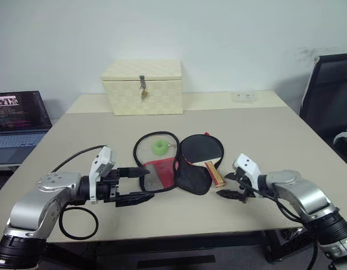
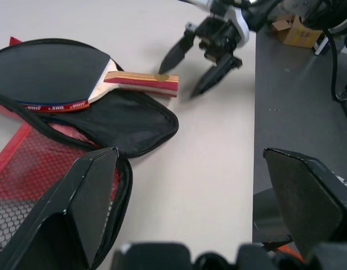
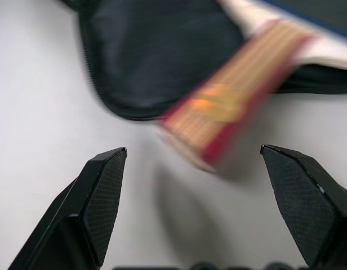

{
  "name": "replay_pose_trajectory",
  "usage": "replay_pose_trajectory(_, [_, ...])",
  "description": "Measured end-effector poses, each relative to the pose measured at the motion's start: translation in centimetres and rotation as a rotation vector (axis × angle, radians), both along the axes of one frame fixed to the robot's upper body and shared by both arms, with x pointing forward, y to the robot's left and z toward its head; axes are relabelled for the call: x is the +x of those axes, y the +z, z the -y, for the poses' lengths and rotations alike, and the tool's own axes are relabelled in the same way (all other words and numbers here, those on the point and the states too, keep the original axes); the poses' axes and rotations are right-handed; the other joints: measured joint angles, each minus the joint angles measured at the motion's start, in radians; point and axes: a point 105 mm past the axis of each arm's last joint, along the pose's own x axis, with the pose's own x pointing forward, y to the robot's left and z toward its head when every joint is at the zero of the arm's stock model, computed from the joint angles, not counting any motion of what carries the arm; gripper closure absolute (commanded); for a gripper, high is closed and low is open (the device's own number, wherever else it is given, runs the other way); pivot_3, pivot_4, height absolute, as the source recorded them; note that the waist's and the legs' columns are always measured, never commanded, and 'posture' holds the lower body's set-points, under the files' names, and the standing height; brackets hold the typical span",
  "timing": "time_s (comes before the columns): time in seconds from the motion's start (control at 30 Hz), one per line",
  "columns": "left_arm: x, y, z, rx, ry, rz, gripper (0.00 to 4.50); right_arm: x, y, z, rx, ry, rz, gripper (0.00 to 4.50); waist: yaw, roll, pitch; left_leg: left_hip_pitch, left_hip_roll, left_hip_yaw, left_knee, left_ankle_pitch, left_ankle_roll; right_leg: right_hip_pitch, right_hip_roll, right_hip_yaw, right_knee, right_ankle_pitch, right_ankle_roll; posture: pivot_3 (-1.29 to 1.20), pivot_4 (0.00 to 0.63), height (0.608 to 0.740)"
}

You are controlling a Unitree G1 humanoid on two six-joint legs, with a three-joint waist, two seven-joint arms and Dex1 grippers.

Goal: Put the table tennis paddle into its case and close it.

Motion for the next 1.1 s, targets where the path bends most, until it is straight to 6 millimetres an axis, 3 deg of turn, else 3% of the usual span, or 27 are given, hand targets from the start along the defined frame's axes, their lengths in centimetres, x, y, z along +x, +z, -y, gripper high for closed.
replay_pose_trajectory(0.33, [-0.3, -0.1, 0.2, 0.011, 0.003, 0.005, 0.0, -1.2, 1.8, -2.7, 0.045, 0.114, 0.027, 0.33, 0.0, 0.0, 0.0, 0.001, 0.001, -0.001, 0.002, 0.0, 0.0, 0.001, 0.0, -0.001, 0.001, 0.0, 0.0, 0.0, 0.15, 0.74])
replay_pose_trajectory(0.6, [-0.2, -0.1, 0.1, 0.012, 0.008, 0.005, 0.0, -1.8, 1.4, -3.8, 0.061, 0.139, 0.002, 0.33, 0.0, 0.0, 0.0, 0.001, 0.001, -0.002, 0.003, 0.0, 0.0, 0.002, 0.0, -0.001, 0.001, 0.0, 0.0, 0.0, 0.15, 0.74])
replay_pose_trajectory(0.7, [-0.2, -0.1, 0.1, 0.012, 0.008, 0.005, 0.0, -1.7, 1.6, -3.3, 0.056, 0.13, 0.005, 0.33, 0.0, 0.0, 0.0, 0.0, 0.0, -0.002, 0.004, 0.0, 0.0, 0.002, 0.0, -0.001, 0.001, 0.0, 0.0, 0.0, 0.15, 0.74])
replay_pose_trajectory(0.87, [-0.2, -0.1, 0.2, 0.012, 0.007, 0.006, 0.0, -0.7, 3.1, -0.5, 0.034, 0.063, 0.05, 0.33, 0.001, 0.0, 0.0, 0.0, 0.0, -0.002, 0.006, 0.0, 0.0, 0.003, 0.0, -0.002, 0.001, 0.0, 0.001, 0.0, 0.15, 0.74])
replay_pose_trajectory(1.0, [-0.2, -0.1, 0.2, 0.013, 0.006, 0.006, 0.0, -0.1, 2.2, 1.0, -0.006, 0.016, 0.044, 0.33, 0.0, 0.0, 0.0, 0.0, 0.001, -0.002, 0.006, 0.0, 0.0, 0.003, 0.0, -0.002, 0.001, 0.0, 0.001, 0.0, 0.15, 0.74])
replay_pose_trajectory(1.1, [-0.2, 0.0, 0.2, 0.014, 0.003, 0.01, 0.0, -0.2, 1.2, 0.9, -0.017, 0.025, 0.024, 0.33, 0.0, 0.0, 0.0, 0.0, 0.001, -0.002, 0.006, 0.0, 0.0, 0.003, 0.0, -0.002, 0.001, 0.0, 0.0, 0.0, 0.15, 0.74])
